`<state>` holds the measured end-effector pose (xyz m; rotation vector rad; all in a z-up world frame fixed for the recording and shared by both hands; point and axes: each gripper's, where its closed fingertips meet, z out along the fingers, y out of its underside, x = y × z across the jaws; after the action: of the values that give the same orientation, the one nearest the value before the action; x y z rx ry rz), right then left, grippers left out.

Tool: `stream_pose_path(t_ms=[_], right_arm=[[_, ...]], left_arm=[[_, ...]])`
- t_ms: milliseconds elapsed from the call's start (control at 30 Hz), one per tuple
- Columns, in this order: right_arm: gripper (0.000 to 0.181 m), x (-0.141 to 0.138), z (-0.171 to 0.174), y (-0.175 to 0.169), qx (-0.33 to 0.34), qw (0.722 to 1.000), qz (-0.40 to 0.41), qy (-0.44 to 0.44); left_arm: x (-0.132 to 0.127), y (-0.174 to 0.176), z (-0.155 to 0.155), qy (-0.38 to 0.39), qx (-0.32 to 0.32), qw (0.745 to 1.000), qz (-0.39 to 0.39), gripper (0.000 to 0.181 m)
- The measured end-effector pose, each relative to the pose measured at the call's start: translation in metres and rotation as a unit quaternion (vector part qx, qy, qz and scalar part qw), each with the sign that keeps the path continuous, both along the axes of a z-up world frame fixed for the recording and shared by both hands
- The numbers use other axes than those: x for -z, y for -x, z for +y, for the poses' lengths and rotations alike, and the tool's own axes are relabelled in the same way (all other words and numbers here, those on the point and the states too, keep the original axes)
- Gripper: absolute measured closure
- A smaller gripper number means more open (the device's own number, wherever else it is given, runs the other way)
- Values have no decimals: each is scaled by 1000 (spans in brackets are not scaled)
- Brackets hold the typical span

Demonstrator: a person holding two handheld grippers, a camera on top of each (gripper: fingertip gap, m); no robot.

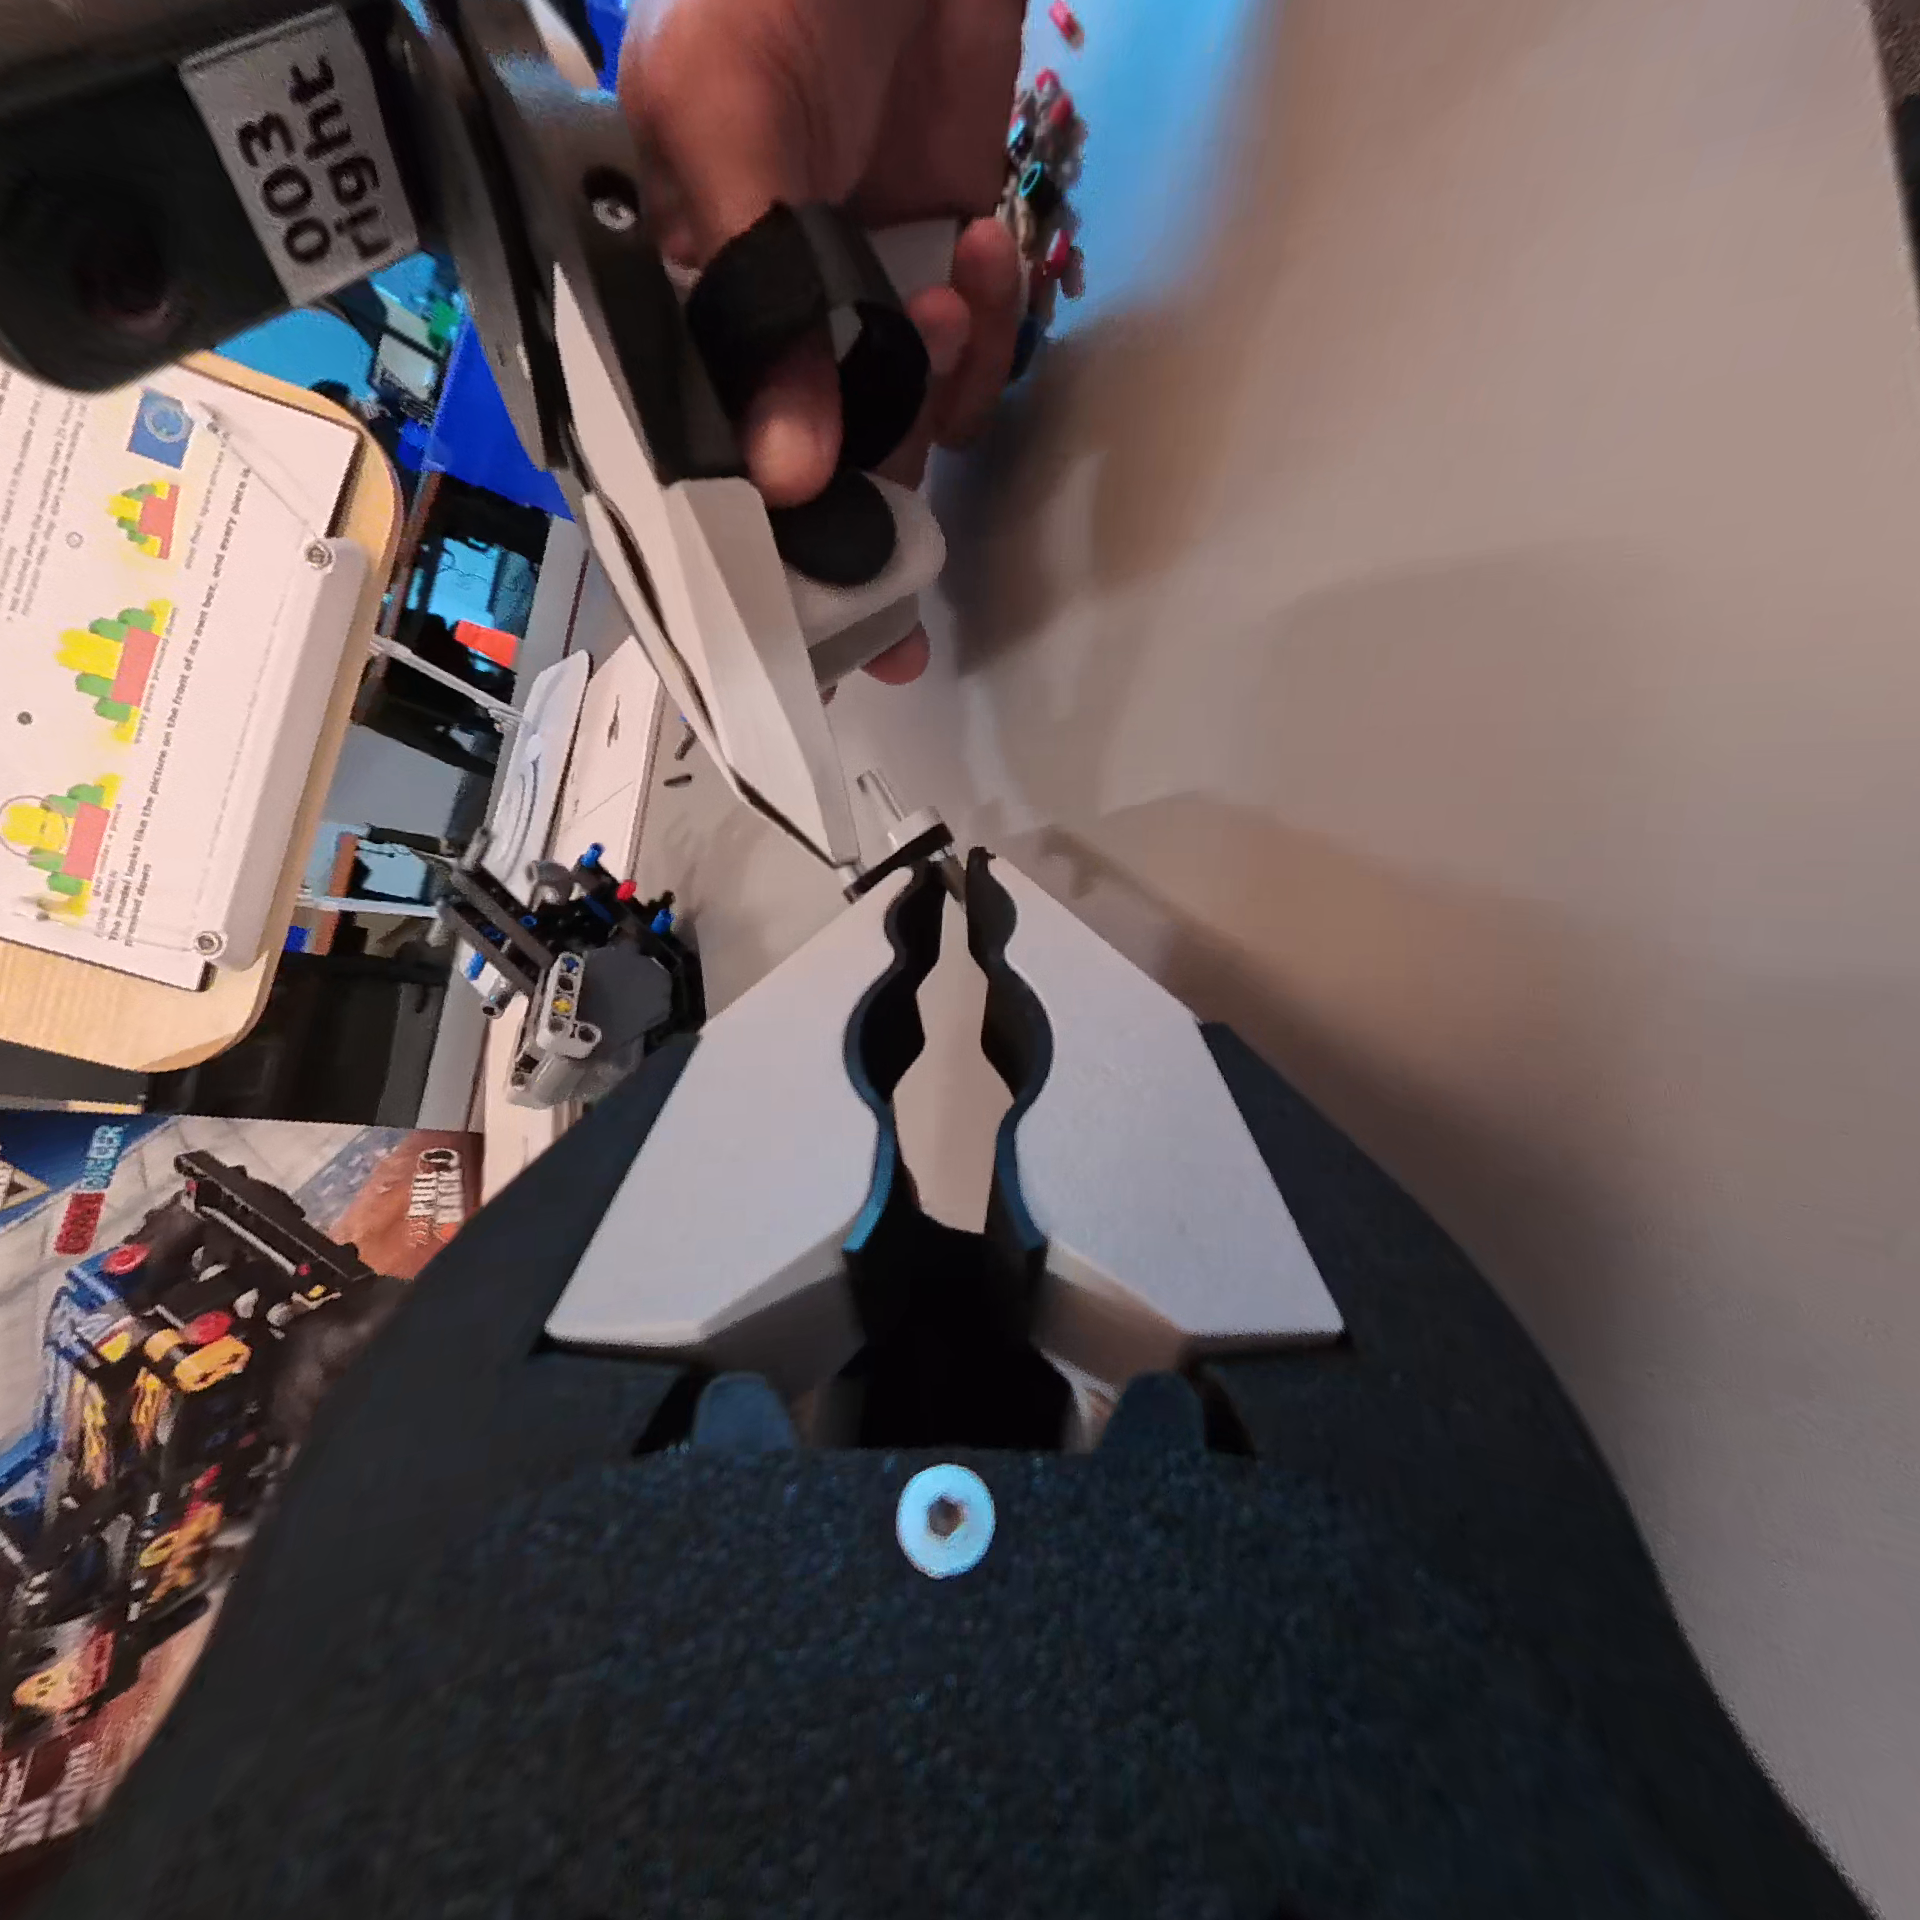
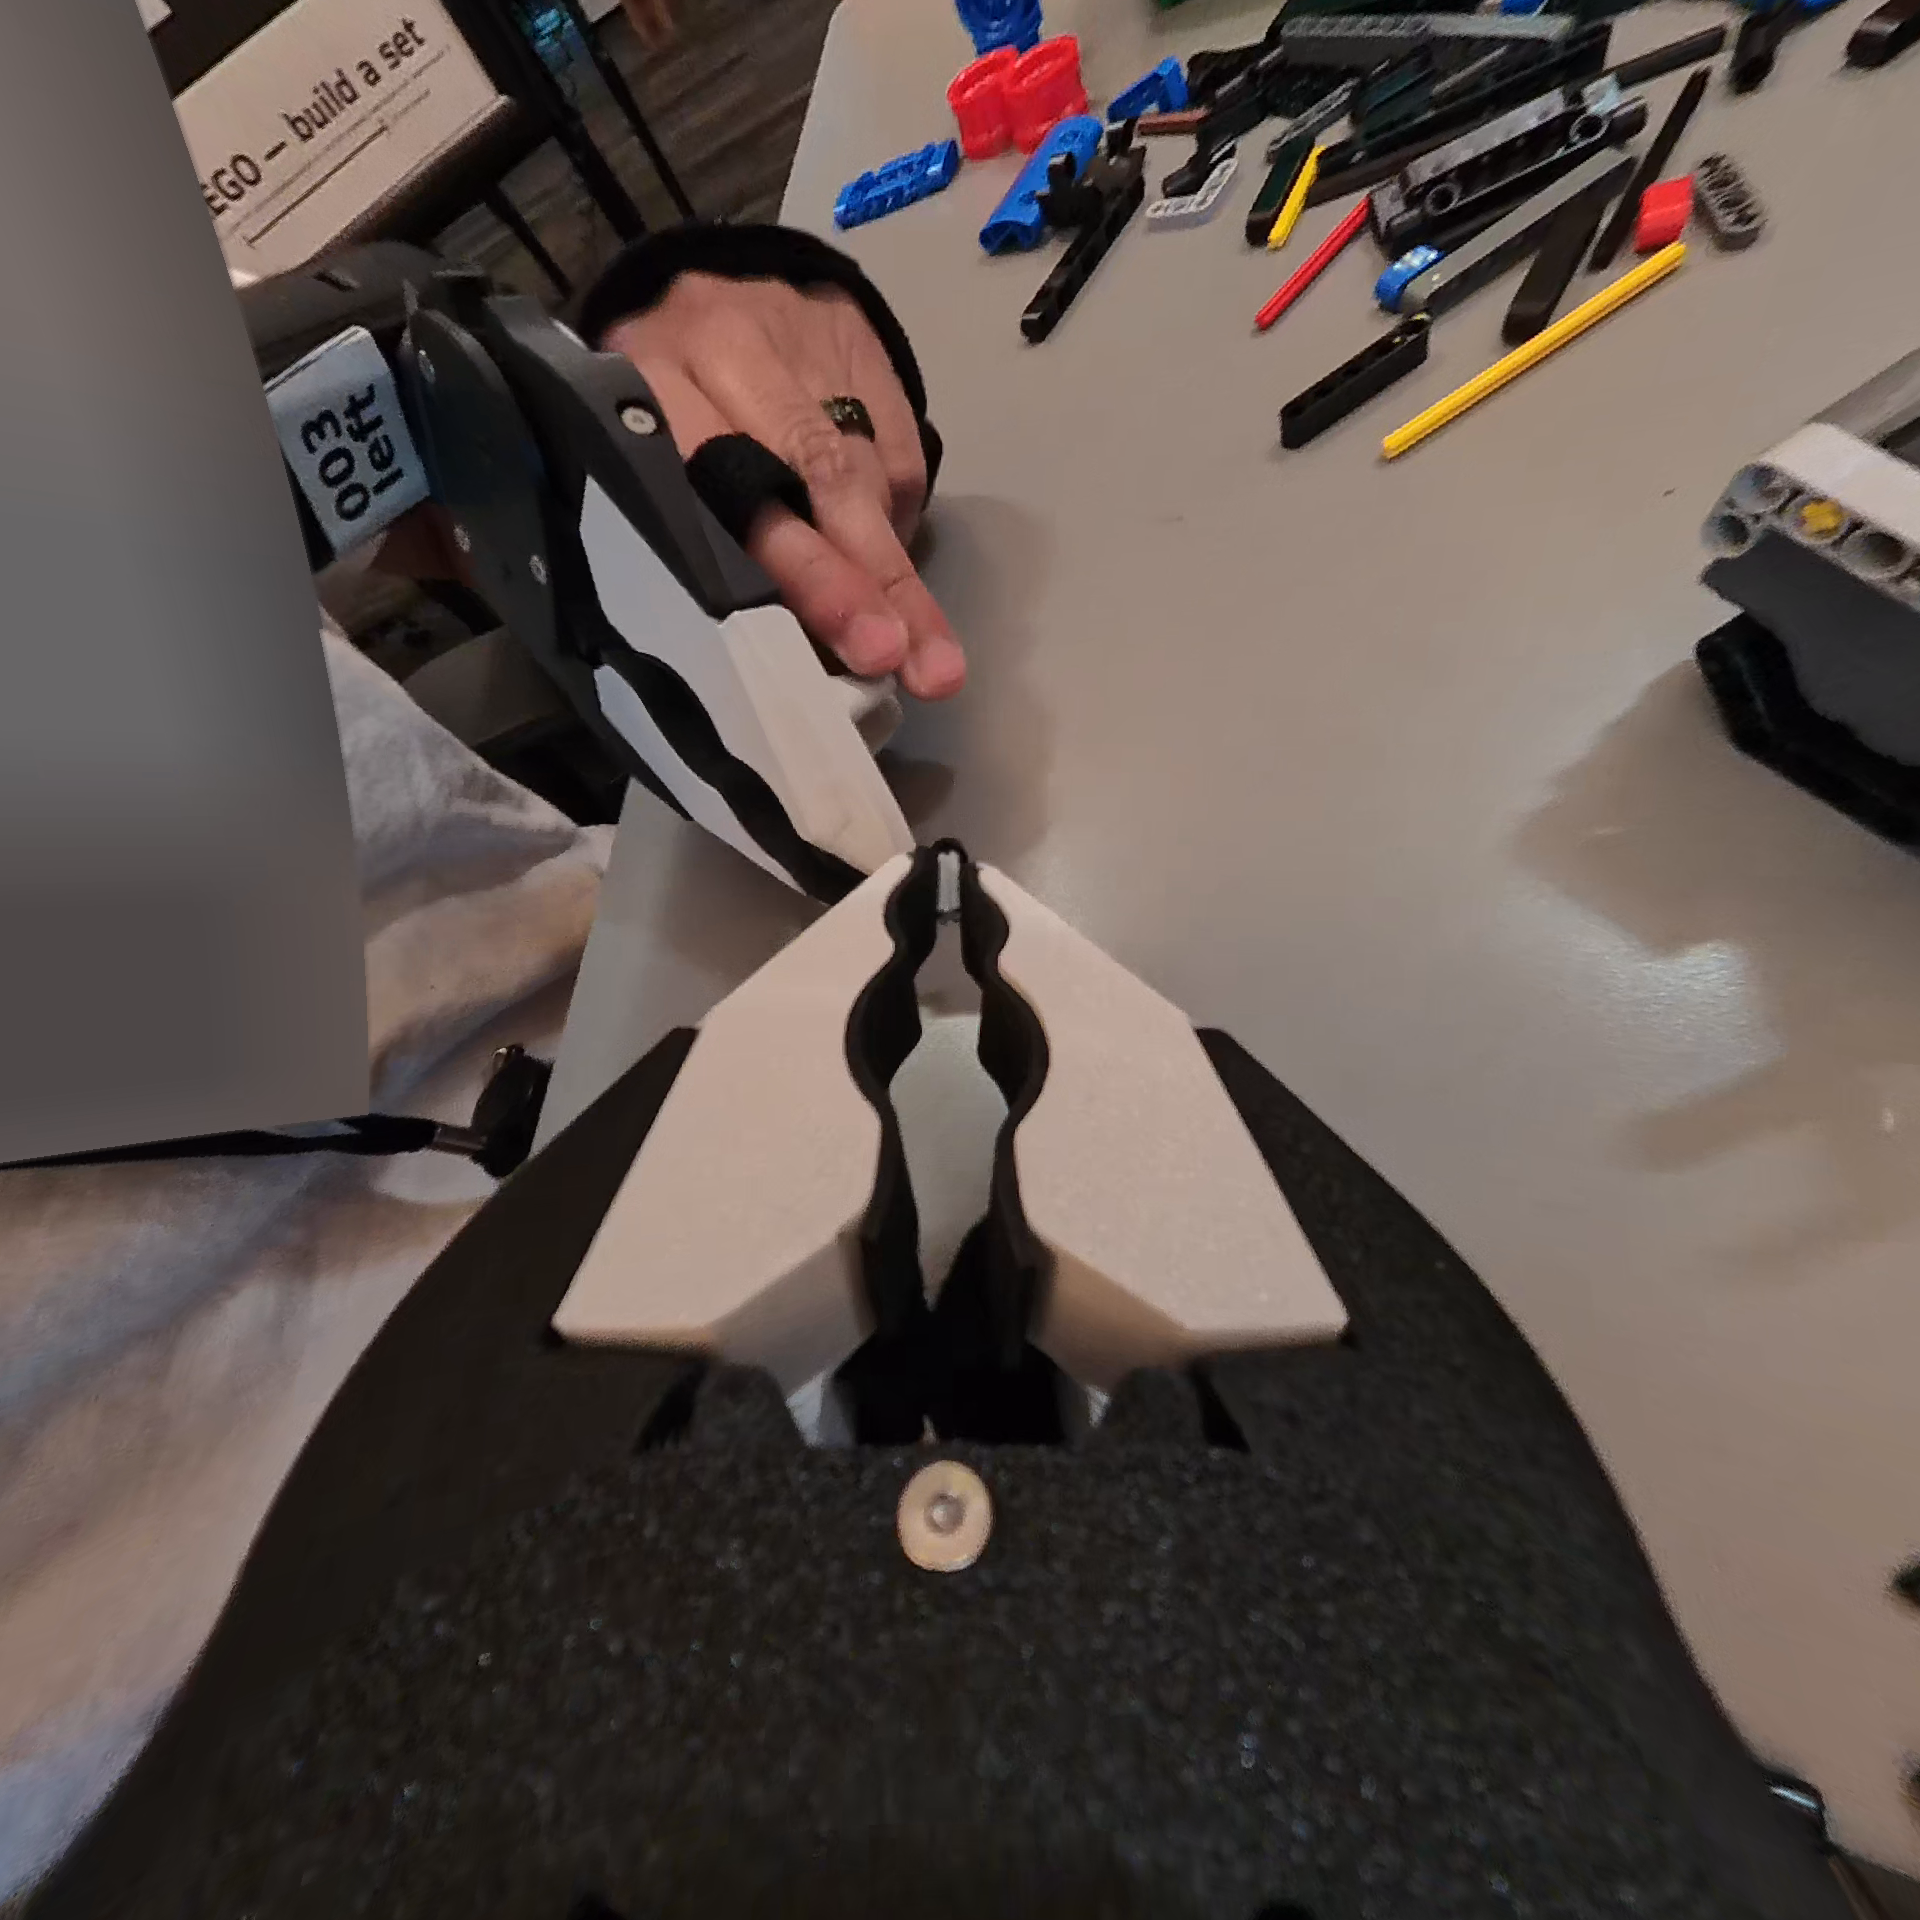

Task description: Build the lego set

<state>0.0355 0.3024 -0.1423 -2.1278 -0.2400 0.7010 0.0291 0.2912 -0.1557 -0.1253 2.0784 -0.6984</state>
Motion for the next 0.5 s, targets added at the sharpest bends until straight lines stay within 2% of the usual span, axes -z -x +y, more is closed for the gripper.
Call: stream_pose_path(t_ms=[133,200,233,333,433,500], right_arm=[[178,-1,-4,2,-19,1000,8,6],[178,-1,-8,15,-47,999,24,8],[178,1,-5,12,-33,999,5,3],[178,-8,-3,9,-25,1000,6,-6],[178,3,-1,0,-4,999,-35,4],[178,2,1,4,-7,1000,-16,1]], left_arm=[[2,-1,3,-45,7,998,-37,178],[2,-4,7,-75,6,995,-64,179],[4,-5,11,-87,3,994,-65,179],[-2,-2,9,-30,7,999,-36,179],[-2,-4,12,11,-6,1000,0,178],[-11,-1,5,75,-3,997,34,179]])
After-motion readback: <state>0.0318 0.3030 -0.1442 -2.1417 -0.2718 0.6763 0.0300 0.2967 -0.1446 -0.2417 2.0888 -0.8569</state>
